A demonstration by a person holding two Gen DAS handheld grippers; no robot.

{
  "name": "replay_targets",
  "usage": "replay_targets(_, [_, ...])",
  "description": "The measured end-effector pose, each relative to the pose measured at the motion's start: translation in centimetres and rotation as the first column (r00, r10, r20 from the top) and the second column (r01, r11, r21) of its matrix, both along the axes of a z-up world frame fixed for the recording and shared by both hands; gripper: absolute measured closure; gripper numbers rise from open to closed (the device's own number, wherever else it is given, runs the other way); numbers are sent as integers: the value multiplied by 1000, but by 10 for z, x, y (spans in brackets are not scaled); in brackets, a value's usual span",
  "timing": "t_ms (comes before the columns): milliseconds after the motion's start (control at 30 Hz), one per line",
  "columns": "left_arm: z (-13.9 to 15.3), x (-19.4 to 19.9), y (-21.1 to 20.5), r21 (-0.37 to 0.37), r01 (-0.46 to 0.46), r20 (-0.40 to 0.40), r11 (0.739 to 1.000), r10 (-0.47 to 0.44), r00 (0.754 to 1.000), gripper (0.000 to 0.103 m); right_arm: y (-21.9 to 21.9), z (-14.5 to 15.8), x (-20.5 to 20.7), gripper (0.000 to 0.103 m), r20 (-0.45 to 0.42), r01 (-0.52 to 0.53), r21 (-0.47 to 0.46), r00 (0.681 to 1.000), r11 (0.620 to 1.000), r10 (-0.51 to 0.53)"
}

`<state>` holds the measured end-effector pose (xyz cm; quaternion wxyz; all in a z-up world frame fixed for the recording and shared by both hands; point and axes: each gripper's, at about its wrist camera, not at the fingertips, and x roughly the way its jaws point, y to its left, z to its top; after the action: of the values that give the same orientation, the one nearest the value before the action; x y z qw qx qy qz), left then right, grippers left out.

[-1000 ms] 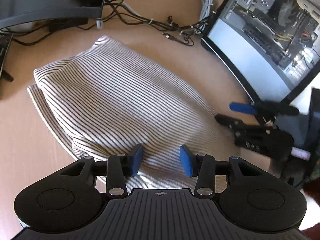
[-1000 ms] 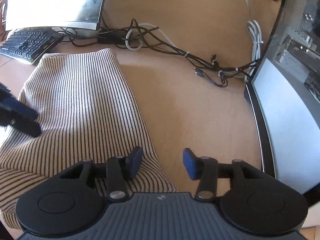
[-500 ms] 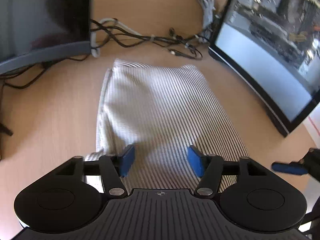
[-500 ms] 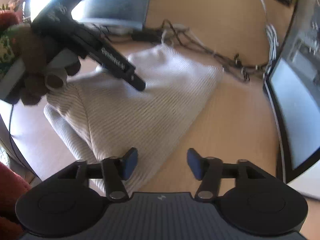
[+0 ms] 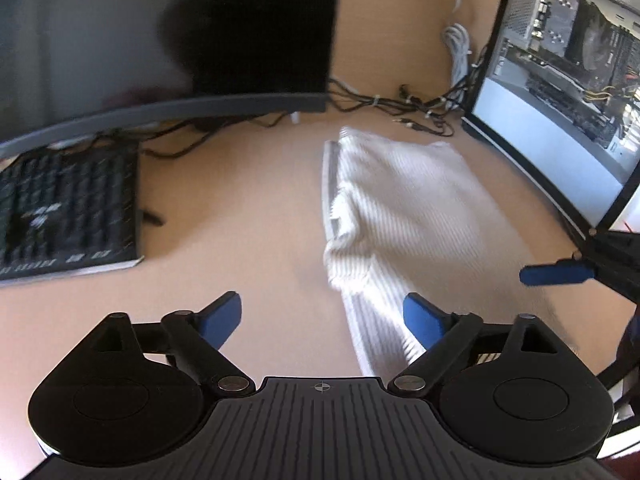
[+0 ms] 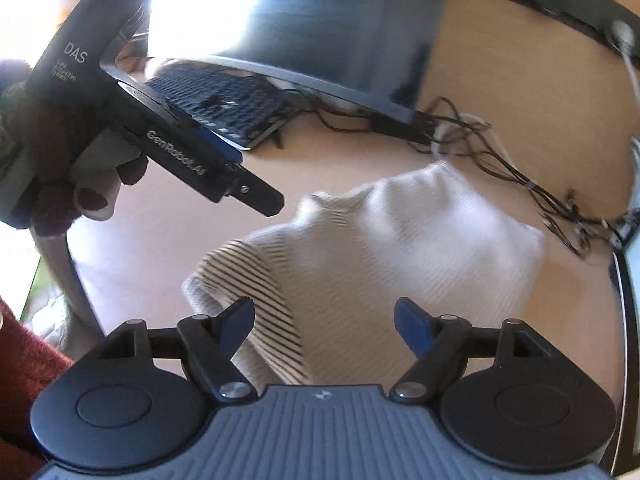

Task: Fold clothes

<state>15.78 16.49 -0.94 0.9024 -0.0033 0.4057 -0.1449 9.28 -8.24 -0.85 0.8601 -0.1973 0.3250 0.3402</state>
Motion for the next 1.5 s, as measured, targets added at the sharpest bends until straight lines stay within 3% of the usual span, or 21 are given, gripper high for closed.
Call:
replay_targets(200, [-3,-13,22,15,1,-4,1000,-1,1000,8,27,-29,-11,19,3,-115,-115,993,987,116])
replay_targets(300, [-4,-22,23,20,82,-15,996,-81,997,7,29,-34,-7,18,-1,-57,-116,998,992,58])
replay_targets(367, [-6,-27,17,51,151,-13,987,-150,989,7,29,-35,-3,28,-8,-10,-109,1000,994,10])
replay_targets(500, [-16,-37,-4,134,283,-13,950,-283,959,7,16,-29,9,36,-99,60,-19,993,998,-61])
replay_targets(600, [-27,-40,-27,206,368,-3,907,-376,927,7,6,-23,18,36,-177,116,49,979,992,-105])
replay_targets(667, [-36,-39,-45,275,395,14,876,-415,910,7,-1,-19,24,36,-229,156,92,964,983,-131])
replay_targets(733, [-40,-33,-57,313,383,24,869,-411,911,7,-7,-16,31,37,-282,197,133,947,971,-154])
replay_targets(867, [-33,-9,-62,233,305,7,923,-316,949,7,-1,-9,1,24,-118,109,42,988,993,-103])
replay_targets(967, [-22,3,-55,97,247,-30,964,-245,969,7,6,-18,-22,20,58,46,-99,998,994,-40])
replay_targets(1100, [-17,8,-56,42,228,-61,973,-226,972,7,24,-44,-36,20,236,62,-267,972,962,3])
replay_targets(1167, [-17,6,-56,43,240,-61,970,-237,969,7,33,-54,-37,20,347,107,-334,938,937,17])
replay_targets(1200, [-16,5,-55,44,246,-62,968,-243,968,7,37,-57,-37,31,384,122,-363,923,924,29])
replay_targets(1267, [-12,2,-50,22,272,-59,962,-270,961,7,36,-51,-28,66,333,127,-347,943,929,-4])
replay_targets(1333, [-2,3,-36,-40,274,-45,961,-276,960,7,26,-37,-14,70,208,133,-270,975,954,-77])
replay_targets(1433, [14,10,-14,-140,259,-18,956,-264,964,6,15,-16,-5,75,124,136,-218,986,966,-111])
replay_targets(1500, [22,20,-7,-167,237,14,957,-238,971,6,11,-3,-4,76,65,114,-205,993,972,-103])
